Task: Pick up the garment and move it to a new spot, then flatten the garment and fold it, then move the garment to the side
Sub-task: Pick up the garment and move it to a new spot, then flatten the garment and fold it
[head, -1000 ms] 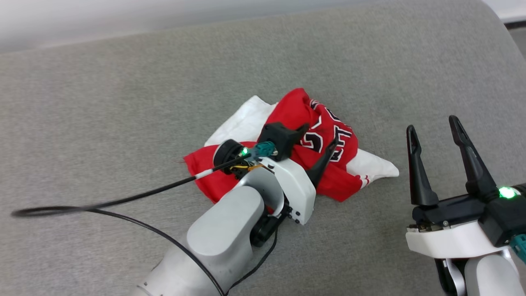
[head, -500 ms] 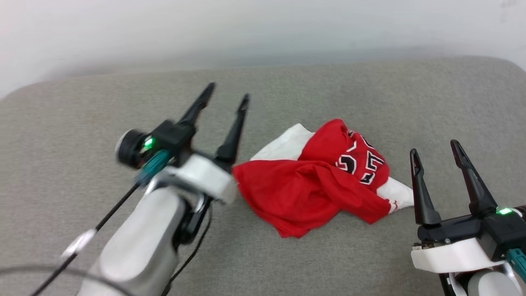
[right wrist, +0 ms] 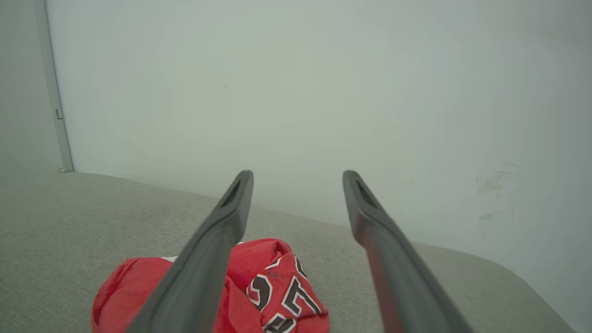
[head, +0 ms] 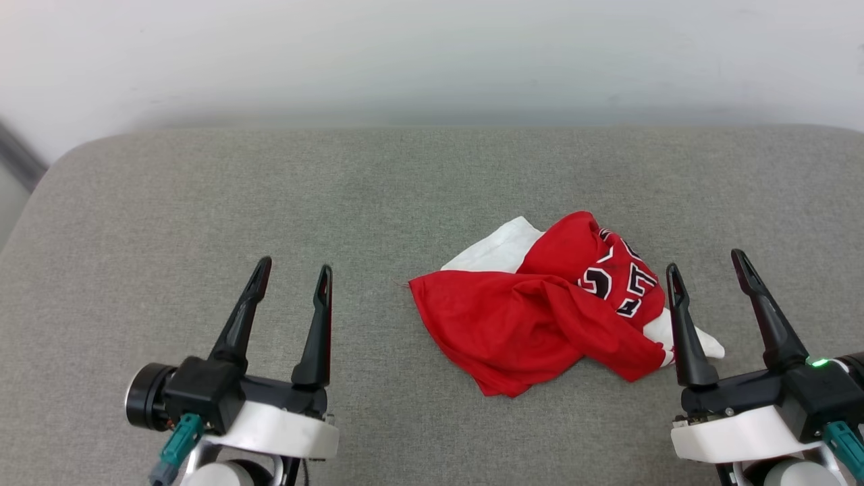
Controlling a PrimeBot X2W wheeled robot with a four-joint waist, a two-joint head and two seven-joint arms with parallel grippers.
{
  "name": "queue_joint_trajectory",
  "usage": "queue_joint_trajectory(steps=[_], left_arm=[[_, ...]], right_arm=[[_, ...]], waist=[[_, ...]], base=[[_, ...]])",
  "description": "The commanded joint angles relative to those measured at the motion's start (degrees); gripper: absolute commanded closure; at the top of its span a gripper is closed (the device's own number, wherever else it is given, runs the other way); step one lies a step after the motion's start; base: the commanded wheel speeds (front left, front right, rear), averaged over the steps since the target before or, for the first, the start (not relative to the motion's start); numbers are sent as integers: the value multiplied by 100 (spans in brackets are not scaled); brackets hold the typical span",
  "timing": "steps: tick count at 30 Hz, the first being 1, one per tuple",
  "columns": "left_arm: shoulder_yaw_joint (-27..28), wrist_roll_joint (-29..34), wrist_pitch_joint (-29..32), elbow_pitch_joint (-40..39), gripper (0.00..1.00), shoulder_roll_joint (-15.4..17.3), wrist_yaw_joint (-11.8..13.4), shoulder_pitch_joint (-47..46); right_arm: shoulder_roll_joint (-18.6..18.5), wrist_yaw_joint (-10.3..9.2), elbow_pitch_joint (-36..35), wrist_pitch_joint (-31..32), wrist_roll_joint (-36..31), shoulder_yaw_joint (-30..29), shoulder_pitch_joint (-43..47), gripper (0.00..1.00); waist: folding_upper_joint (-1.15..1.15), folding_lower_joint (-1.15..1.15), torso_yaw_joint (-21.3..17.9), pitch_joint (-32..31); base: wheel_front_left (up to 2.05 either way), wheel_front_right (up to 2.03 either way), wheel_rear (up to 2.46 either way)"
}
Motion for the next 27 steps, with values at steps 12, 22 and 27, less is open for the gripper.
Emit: queue_joint_trajectory(steps=[12,22,27], left_arm=[[468,718,-15,85,0,-625,-746,338],[621,865,-15,-106,0,-960,-964,352],[612,891,-15,-101,0,-1031,-1011,250]], right_arm=[[-250,-2,83,-9,62,77,166,0],[-2145,-3,290,1563,1903,1753,-287,0],[-2880,-3,-130,3295,3041,2398,-942,0]], waist=[[0,0,131,-57],[0,0,461,113],[0,0,677,308]], base=[[0,0,0],[0,0,0],[0,0,0]])
